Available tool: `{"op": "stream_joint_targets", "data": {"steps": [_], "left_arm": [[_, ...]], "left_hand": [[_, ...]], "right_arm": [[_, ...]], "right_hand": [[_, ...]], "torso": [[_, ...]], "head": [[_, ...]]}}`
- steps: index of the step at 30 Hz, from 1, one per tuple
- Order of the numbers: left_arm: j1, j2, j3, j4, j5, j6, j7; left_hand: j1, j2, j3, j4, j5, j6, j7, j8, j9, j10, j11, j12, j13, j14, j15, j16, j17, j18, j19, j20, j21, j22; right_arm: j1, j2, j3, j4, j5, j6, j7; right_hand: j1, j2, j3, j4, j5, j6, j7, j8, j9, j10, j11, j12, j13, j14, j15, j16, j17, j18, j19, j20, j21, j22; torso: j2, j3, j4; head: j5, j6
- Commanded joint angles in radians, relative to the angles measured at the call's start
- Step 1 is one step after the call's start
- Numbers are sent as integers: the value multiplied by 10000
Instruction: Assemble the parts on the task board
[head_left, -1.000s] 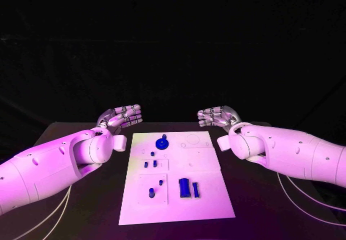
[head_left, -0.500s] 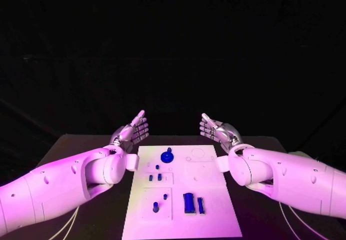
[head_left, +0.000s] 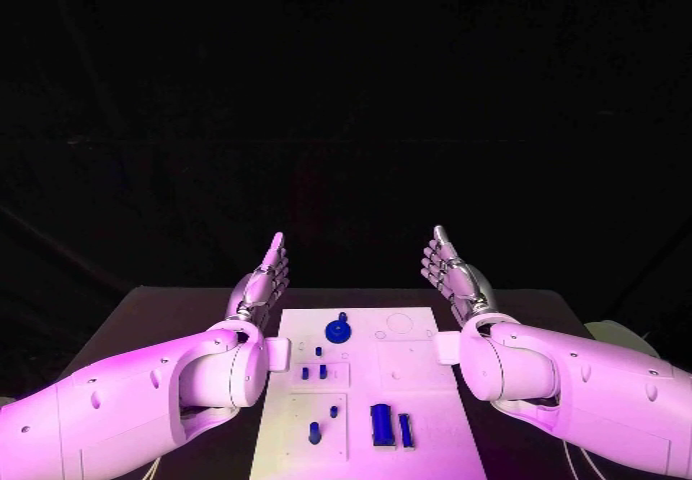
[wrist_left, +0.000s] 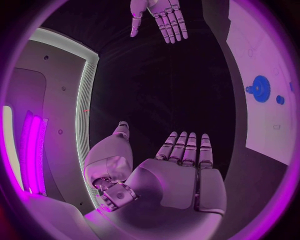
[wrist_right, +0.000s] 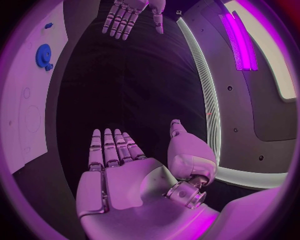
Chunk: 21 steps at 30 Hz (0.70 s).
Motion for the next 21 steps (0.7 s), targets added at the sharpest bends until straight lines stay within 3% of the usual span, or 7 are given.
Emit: {"op": "stream_joint_targets", "data": {"steps": [1, 12, 13, 18, 19, 21], "left_arm": [[-6, 8, 13, 35, -260, -506, 433], [-6, 8, 13, 35, -260, -506, 433], [-6, 8, 13, 35, -260, -506, 433], [-6, 8, 13, 35, -260, -506, 433], [-6, 8, 13, 35, -260, -506, 433], [-6, 8, 13, 35, -260, -506, 433]], "left_hand": [[-1294, 3, -18, -64, -140, -831, -48, -68, -12, -834, -131, -58, -13, -776, -108, -72, -14, -221, -655, -605, -36, -15], [-2274, 3, -18, -64, -140, -1463, -48, -68, -12, -1473, -131, -58, -13, -1370, -108, -72, -14, -221, -1129, -605, -36, -15], [-2343, 3, -18, -64, -140, -1505, -48, -68, -12, -1515, -131, -58, -13, -1386, -108, -72, -14, -221, -1150, -605, -36, -15], [-2642, 3, -18, -64, -140, -1688, -48, -68, -12, -1706, -131, -58, -13, -1562, -108, -72, -14, -221, -1299, -605, -36, -15], [-2687, 3, -18, -64, -140, -1714, -48, -68, -12, -1729, -131, -58, -13, -1595, -108, -72, -14, -221, -2001, -605, -36, -15], [-2789, 3, -18, -64, -140, -1762, -48, -68, -12, -1784, -131, -58, -13, -1655, -108, -72, -14, -221, -2001, -605, -36, -15]], "right_arm": [[-6, 3, 6, 19, 125, -216, 326], [-6, 3, 6, 19, 125, -216, 326], [-6, 3, 6, 19, 125, -216, 326], [-6, 3, 6, 19, 125, -216, 326], [-6, 3, 6, 19, 125, -216, 326], [-6, 3, 6, 19, 125, -216, 326]], "right_hand": [[-1333, -2, -3, -96, -112, -902, -127, -71, -62, -999, -46, -59, -30, -1000, -14, -63, -44, -361, -807, -282, -49, -551], [-2341, -2, -3, -96, -112, -1588, -127, -71, -62, -1763, -46, -59, -30, -1770, -14, -63, -44, -361, -1404, -282, -49, -972], [-2415, -2, -3, -96, -112, -1635, -127, -71, -62, -1813, -46, -59, -30, -1821, -14, -63, -44, -361, -1436, -282, -49, -1686], [-2724, -2, -3, -96, -112, -1828, -127, -71, -62, -2040, -46, -59, -30, -2042, -14, -63, -44, -361, -1620, -282, -49, -1686], [-2763, -2, -3, -96, -112, -1865, -127, -71, -62, -2074, -46, -59, -30, -2081, -14, -63, -44, -361, -1629, -282, -49, -1686], [-2870, -2, -3, -96, -112, -1929, -127, -71, -62, -2138, -46, -59, -30, -2152, -14, -63, -44, -361, -1702, -282, -49, -1686]], "torso": [[-4, 3, -2], [-4, 3, -2], [-4, 3, -2], [-4, 3, -2], [-4, 3, -2], [-4, 3, -2]], "head": [[1, 3], [1, 3], [1, 3], [1, 3], [1, 3], [1, 3]]}}
